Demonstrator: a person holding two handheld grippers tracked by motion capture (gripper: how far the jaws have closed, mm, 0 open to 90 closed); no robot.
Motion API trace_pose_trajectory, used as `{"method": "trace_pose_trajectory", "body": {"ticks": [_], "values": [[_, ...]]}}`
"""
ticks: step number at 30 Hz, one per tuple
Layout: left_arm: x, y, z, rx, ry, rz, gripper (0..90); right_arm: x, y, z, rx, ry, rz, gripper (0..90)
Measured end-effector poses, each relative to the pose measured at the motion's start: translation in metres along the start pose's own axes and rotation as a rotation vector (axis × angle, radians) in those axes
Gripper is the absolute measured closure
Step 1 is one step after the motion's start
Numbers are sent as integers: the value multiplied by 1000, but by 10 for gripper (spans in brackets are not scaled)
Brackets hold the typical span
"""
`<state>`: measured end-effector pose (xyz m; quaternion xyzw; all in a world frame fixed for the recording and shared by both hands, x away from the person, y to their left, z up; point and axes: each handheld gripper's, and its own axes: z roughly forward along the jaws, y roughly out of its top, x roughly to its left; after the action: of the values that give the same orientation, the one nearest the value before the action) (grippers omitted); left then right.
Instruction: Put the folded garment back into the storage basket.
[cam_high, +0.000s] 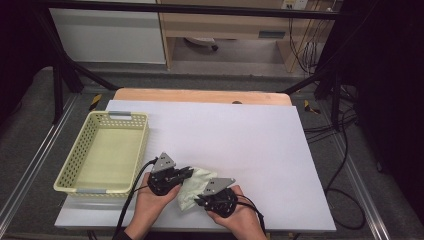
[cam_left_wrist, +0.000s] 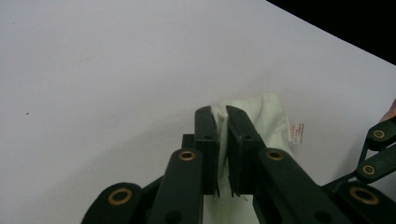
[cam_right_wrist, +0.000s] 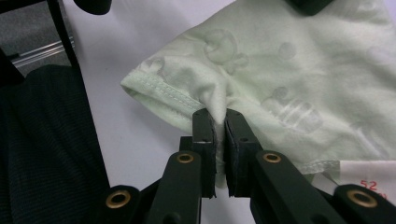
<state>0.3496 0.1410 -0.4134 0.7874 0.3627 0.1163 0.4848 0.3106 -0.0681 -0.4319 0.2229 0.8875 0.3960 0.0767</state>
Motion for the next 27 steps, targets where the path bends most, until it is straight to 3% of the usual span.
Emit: {"method": "trace_pose_trajectory", "body": {"ticks": [11,18,27], "values": [[5,15,-4,3,-24,6,838,-3,9,-2,-23,11,-9,843],[10,27,-6,1,-18,3,839,-9,19,-4,-56,49,5,843],[11,42,-16,9,20,23,839,-6,32,-9,-85,24,-9,844]]}}
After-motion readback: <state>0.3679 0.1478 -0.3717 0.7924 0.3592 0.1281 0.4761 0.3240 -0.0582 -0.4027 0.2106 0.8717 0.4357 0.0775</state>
